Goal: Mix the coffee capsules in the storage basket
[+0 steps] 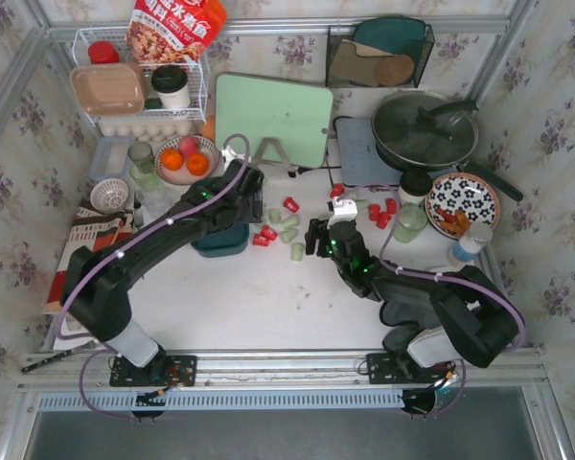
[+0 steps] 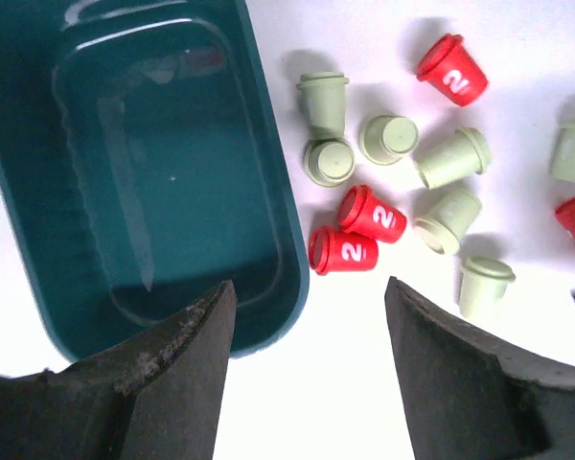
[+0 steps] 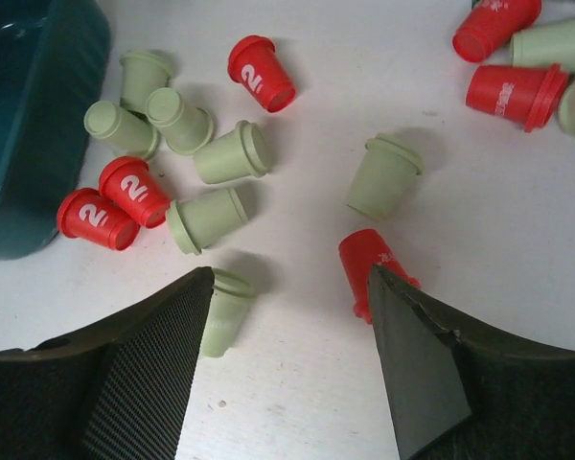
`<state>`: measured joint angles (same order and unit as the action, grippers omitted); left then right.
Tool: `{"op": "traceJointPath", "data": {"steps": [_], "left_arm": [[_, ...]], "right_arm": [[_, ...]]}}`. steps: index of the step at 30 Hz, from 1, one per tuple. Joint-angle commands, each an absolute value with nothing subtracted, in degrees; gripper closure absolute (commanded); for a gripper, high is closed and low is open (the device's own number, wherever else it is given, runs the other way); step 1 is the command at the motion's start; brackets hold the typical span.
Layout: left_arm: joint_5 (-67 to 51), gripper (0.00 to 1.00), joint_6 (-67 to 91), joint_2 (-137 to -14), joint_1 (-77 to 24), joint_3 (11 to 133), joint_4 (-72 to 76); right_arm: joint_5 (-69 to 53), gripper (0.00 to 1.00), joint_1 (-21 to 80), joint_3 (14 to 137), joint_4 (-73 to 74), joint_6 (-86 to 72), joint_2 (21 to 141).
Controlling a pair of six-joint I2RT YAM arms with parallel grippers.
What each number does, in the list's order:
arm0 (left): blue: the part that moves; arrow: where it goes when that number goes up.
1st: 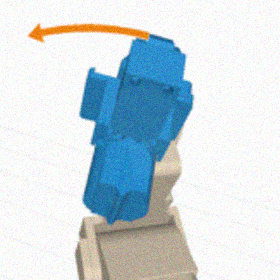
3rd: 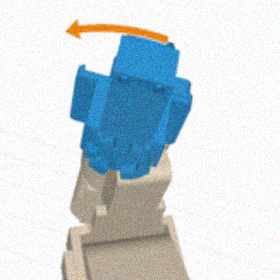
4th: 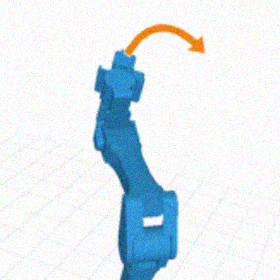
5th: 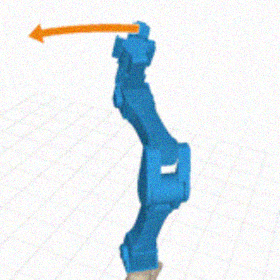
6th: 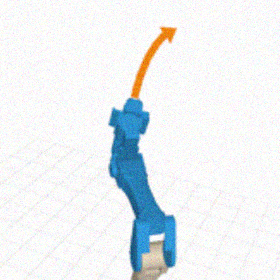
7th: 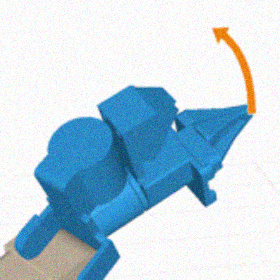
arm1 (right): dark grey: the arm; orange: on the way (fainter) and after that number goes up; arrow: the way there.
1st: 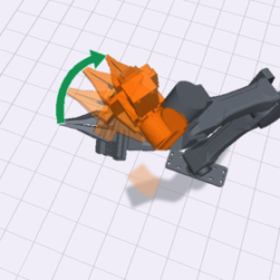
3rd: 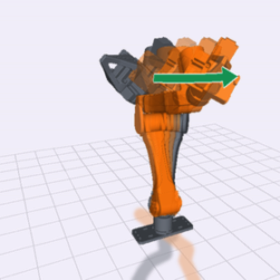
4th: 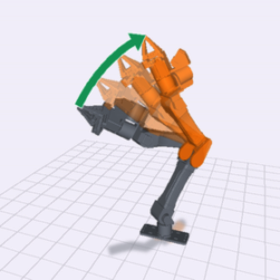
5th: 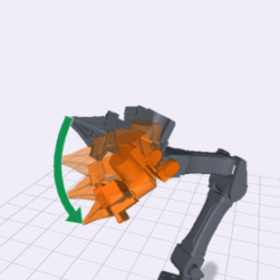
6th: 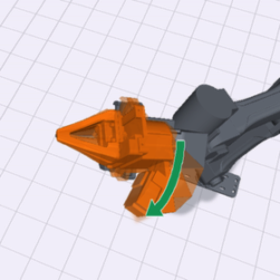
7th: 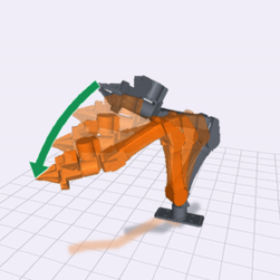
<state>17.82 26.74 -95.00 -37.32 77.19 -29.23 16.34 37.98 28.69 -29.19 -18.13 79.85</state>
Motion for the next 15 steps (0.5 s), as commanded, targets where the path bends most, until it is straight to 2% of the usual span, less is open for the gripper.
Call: {"op": "traceJointPath", "data": {"steps": [1, 9, 15], "left_arm": [[21.0, 0.34, 21.8, -89.0, -39.0, 74.2, -27.4], [21.1, 0.34, 18.2, -74.9, -40.9, 63.0, -26.1], [23.0, 0.34, 16.6, -68.8, -41.0, 59.0, -29.6]], "right_arm": [[24.5, 0.27, 40.8, 31.0, -28.0, -24.8, 83.0], [27.8, 0.29, 44.7, 36.5, -22.8, -26.8, 90.9], [27.0, 0.33, 45.5, 39.0, -21.5, -27.1, 96.2]]}}
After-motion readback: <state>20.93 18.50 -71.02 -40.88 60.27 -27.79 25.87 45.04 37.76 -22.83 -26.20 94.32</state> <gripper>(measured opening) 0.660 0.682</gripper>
